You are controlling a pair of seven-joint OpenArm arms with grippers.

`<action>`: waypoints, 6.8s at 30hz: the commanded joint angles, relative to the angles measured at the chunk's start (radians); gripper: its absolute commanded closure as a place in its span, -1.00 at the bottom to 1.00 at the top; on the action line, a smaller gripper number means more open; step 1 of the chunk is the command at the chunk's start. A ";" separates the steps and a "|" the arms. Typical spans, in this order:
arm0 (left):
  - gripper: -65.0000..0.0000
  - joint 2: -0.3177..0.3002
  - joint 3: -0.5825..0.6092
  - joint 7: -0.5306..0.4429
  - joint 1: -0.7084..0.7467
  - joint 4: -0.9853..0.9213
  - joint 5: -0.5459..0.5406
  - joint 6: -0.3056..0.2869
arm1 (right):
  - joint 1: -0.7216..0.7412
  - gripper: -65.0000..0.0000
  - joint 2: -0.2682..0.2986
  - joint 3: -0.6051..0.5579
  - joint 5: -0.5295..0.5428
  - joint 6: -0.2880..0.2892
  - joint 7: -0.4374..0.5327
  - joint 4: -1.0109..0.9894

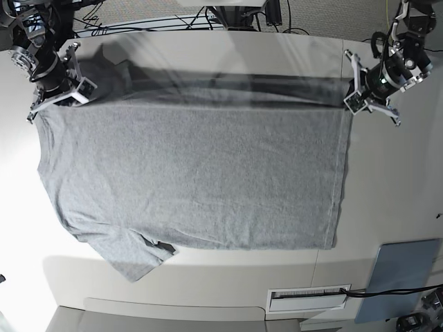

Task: Fold the T-shirt properly
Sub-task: 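Fold the collar edge over onto the shirt body with both grippers, then release the folded edge and lift both grippers, then grasp the folded edge again and drag the shirt toward the robot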

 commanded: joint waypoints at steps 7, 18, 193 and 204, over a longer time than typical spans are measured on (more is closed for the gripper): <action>1.00 0.027 -0.009 -0.053 -0.081 -0.025 -0.002 -0.019 | 0.066 1.00 0.017 0.011 -0.014 -0.013 0.031 -0.017; 1.00 0.035 -0.009 -0.060 -0.179 -0.140 -0.003 -0.034 | 0.259 1.00 0.017 -0.077 0.034 0.003 0.089 -0.154; 1.00 0.245 -0.010 0.179 0.099 -0.245 -0.207 0.195 | 0.111 1.00 -0.265 0.254 0.251 -0.094 -0.053 -0.465; 1.00 0.245 -0.010 0.176 0.191 -0.245 -0.207 0.194 | 0.015 1.00 -0.265 0.254 0.212 -0.096 -0.053 -0.464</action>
